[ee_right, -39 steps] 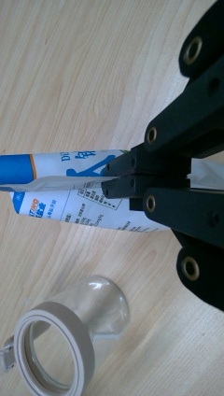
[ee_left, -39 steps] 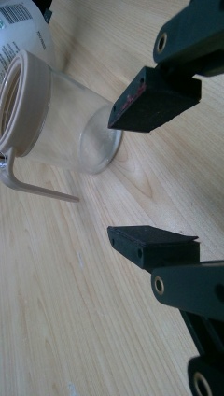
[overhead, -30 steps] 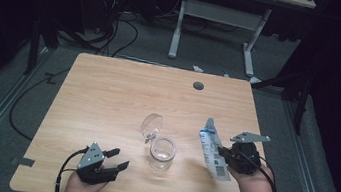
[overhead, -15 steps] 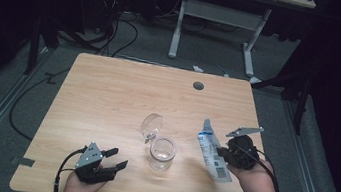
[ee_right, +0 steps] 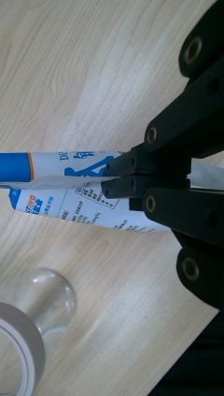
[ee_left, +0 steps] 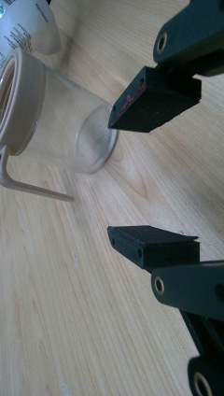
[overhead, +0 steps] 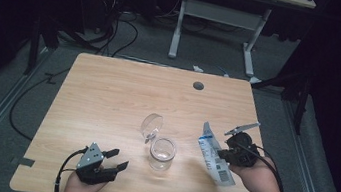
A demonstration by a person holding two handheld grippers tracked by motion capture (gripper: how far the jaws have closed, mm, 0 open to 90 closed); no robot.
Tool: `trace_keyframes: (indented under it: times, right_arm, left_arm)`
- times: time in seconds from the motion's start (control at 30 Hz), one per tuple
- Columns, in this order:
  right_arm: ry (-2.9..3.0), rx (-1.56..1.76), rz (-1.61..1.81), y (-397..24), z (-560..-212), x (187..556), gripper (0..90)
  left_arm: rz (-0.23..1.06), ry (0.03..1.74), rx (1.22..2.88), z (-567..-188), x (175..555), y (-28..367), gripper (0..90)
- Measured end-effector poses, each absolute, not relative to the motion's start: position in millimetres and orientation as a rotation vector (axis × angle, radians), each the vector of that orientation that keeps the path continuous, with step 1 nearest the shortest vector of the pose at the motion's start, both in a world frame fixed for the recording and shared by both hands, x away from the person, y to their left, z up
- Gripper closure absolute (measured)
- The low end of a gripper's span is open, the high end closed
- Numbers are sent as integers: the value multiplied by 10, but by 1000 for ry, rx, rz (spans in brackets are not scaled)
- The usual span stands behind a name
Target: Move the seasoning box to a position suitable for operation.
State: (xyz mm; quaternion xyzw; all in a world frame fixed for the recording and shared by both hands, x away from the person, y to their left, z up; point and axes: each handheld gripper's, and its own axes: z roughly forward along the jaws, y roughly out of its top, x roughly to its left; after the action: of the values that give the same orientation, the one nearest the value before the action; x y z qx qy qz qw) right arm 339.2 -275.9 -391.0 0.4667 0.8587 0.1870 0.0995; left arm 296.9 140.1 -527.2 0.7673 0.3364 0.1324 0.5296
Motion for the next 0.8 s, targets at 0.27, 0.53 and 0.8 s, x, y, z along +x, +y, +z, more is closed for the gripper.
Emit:
trace_keyframes:
  times: [0.27, 0.53, 0.8]
  right_arm:
    - [2569, 1404, 510, -2756, -3892, 3412, 900]
    - [2607, 1394, 425, -2702, -3861, 3450, 900]
    - [2647, 1393, 382, -2675, -3864, 3487, 900]
  left_arm:
    - [317, 796, 1827, -5255, 2954, 1397, 419]
    - [319, 788, 1829, -5254, 2949, 1385, 421]
    - [320, 789, 1830, -5251, 2942, 1392, 421]
